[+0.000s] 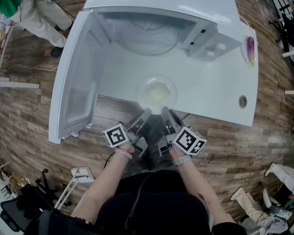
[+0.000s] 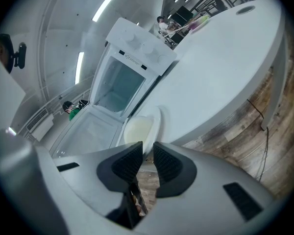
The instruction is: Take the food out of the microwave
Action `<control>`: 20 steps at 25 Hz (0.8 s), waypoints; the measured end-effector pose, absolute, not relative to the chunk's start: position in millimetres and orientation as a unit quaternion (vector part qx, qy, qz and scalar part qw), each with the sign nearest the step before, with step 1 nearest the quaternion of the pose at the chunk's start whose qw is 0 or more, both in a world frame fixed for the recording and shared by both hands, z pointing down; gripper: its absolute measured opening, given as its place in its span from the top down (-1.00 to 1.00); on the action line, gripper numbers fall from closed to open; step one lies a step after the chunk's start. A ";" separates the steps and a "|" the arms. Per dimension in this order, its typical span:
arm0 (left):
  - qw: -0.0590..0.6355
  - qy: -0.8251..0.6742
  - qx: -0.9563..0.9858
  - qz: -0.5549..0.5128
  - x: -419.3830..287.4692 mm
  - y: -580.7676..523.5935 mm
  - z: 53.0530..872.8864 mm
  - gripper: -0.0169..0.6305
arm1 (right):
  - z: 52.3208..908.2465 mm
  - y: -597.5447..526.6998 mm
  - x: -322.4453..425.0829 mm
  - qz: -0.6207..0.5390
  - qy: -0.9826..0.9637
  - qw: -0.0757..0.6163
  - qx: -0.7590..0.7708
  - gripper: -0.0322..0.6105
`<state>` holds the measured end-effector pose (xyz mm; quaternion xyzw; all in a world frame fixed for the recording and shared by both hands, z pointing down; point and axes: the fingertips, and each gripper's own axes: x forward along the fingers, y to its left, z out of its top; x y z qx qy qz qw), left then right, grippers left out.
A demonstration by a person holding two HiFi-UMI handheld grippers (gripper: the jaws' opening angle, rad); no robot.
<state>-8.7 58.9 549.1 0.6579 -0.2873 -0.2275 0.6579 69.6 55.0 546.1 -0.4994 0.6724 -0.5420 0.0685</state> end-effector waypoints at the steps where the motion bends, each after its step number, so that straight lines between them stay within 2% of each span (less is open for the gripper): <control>1: 0.658 -0.289 0.657 -0.229 -8.7 58.4 549.6 0.86 | 546.0 54.3 69.5 -0.542 0.672 0.069 -0.499 0.64; 20: 0.663 -0.293 0.644 -0.244 -10.0 52.3 549.3 0.86 | 544.8 54.5 70.7 -0.549 0.668 0.048 -0.500 0.65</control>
